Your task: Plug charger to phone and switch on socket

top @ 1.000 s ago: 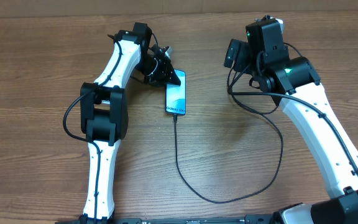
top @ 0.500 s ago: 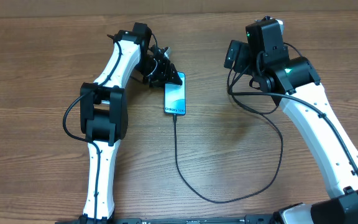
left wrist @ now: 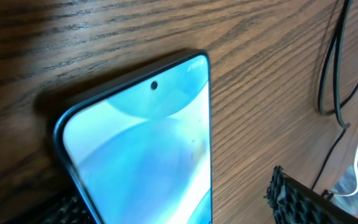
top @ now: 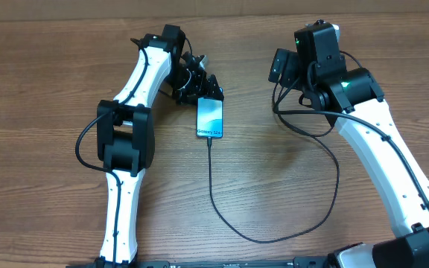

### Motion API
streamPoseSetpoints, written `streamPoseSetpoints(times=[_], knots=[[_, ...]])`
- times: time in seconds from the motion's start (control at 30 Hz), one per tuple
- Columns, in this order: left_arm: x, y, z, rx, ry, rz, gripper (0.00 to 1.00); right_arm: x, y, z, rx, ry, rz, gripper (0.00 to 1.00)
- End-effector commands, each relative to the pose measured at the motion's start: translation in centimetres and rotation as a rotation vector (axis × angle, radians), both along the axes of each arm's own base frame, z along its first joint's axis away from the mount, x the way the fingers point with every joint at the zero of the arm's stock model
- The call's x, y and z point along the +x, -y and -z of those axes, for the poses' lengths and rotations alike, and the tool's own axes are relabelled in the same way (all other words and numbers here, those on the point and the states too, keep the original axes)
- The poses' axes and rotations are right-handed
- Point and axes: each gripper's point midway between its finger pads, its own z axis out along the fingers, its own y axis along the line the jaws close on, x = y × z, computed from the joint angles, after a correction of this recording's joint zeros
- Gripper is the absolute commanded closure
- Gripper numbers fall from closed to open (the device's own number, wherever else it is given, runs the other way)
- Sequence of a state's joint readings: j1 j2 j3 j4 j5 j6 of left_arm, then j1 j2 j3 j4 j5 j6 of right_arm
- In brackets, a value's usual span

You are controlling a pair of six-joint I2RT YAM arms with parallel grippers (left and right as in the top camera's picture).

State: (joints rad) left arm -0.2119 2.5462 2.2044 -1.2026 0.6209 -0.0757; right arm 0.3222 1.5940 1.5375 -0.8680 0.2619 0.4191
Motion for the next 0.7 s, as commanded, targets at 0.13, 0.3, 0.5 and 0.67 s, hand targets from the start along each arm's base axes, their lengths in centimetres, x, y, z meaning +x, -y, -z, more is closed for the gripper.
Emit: streamPoseSetpoints(times=[0.13, 0.3, 0.5, 0.67], knots=[[0.3, -3.0, 2.1, 0.126, -0.01, -0.025, 0.0, 0.4, 0.7, -2.5, 0.0, 0.072, 0.035, 0.0], [0.6, -4.6, 1.8, 0.14, -0.018, -0.055, 0.0, 0.5, 1.4, -2.7, -0.028, 0.083, 0.063, 0.0], [2.3, -6.6, -1.0, 0.139, 0.037, -0.101, 0.0, 0.9, 4.0, -2.7, -0.049, 0.088, 0.131, 0.0], [4.8, -9.5, -5.7, 0.276, 0.166, -0.199, 0.0, 1.1, 8.7, -2.0, -0.055, 0.057, 0.24, 0.0]])
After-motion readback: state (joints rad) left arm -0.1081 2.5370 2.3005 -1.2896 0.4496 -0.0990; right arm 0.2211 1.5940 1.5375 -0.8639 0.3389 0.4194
